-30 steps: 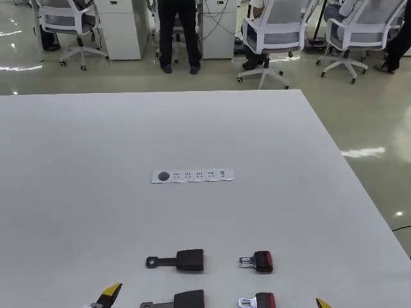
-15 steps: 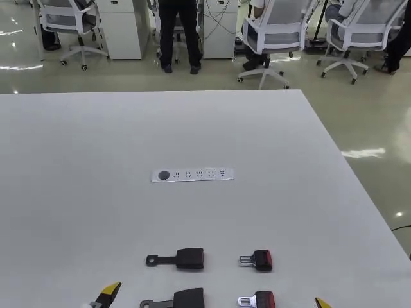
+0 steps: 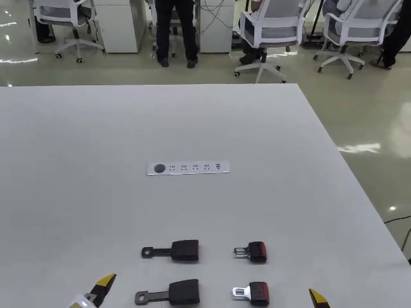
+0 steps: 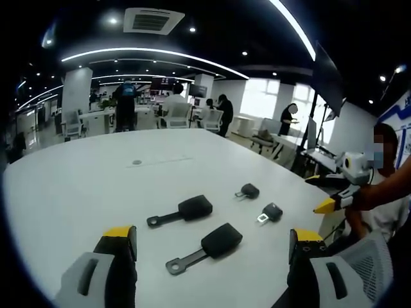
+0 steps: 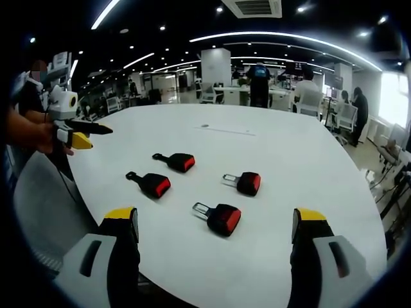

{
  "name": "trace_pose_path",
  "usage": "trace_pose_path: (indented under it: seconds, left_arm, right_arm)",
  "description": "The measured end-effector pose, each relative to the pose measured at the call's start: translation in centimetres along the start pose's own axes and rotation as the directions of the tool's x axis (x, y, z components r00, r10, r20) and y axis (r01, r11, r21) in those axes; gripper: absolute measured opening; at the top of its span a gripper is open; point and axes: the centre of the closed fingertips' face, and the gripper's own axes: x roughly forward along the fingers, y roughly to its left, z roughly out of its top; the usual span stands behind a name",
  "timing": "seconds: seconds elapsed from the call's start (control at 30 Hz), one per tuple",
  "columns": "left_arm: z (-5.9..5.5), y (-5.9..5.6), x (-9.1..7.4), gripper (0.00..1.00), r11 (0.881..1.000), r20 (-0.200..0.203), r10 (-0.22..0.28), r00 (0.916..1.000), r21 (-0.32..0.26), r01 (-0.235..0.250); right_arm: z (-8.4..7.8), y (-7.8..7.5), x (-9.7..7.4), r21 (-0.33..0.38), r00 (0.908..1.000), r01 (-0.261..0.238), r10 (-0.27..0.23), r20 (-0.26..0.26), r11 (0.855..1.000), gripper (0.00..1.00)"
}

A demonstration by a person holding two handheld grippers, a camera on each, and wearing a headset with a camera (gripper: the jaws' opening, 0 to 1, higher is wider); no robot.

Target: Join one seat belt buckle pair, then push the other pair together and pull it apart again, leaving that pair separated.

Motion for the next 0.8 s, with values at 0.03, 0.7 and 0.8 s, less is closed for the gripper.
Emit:
trace_pose_path:
  seconds: [0.03, 0.7, 0.8]
  left_arm:
    - [0.0, 0.0, 0.0, 1.0, 1.0, 0.0, 0.001, 1.0, 0.001, -0.001]
    - [-0.1, 0.1, 0.0, 1.0, 1.0, -0.003, -0.008, 1.0, 0.003, 0.008]
    - [0.1, -0.3, 0.0, 1.0, 1.0, -0.005, -0.012, 0.9999, 0.003, 0.012]
  right_arm:
    - [0.0, 0.0, 0.0, 0.0, 1.0, -0.001, 0.001, 0.0, 1.0, 0.99]
    - [-1.1, -0.4, 0.1, 0.0, 1.0, -0.001, 0.001, -0.004, 1.0, 0.99]
    - [-1.0, -0.4, 0.1, 0.002, 1.0, 0.0, 0.0, -0.005, 1.0, 0.99]
